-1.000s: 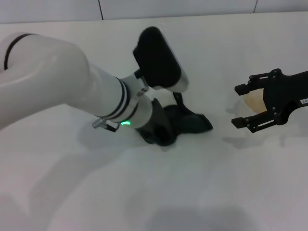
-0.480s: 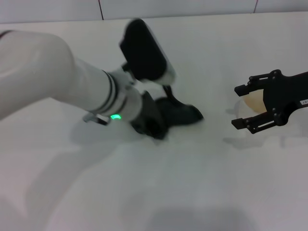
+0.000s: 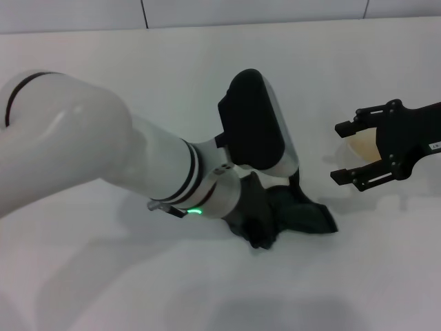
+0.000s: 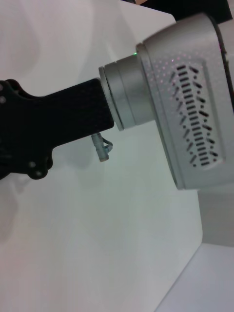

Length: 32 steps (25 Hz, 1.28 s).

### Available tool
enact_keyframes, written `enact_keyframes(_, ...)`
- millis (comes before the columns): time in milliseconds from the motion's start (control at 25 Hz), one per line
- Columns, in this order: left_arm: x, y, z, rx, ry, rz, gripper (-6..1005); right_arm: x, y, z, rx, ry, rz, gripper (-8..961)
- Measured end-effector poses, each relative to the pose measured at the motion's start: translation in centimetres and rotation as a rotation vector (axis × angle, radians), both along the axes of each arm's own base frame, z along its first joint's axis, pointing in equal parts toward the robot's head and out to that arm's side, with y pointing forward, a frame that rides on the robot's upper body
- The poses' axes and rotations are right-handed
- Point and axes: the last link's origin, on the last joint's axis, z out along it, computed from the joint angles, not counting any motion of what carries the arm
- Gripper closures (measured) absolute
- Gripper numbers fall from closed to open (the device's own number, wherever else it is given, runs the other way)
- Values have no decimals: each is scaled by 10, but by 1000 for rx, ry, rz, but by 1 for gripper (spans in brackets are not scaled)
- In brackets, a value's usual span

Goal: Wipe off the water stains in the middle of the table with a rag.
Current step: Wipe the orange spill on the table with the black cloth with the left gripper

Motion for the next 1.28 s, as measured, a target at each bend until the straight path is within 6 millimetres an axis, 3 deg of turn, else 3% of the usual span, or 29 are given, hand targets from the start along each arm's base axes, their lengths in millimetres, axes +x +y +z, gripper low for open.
enact_keyframes(240, -18, 19, 7, 68, 19, 55, 892, -4, 0, -3, -7, -2, 13, 114)
enact_keyframes(440, -43, 59, 24, 187, 17, 143, 893, -8, 3, -3, -8, -2, 26, 114)
enact_keyframes(600, -49, 70, 32, 221, 15, 157, 894, -9, 3, -5, -17, -7, 28, 114)
enact_keyframes(720, -46, 67, 30, 205, 14, 141, 894, -9, 3, -5, -19, -10, 30, 115)
enact_keyframes(1080, -18, 31, 5, 50, -10, 74, 895, -7, 2, -4, -18, -12, 16, 114)
enact_keyframes(1280, -16, 24, 1, 54, 11, 69, 895, -5, 1, -4, -20, -12, 11, 114)
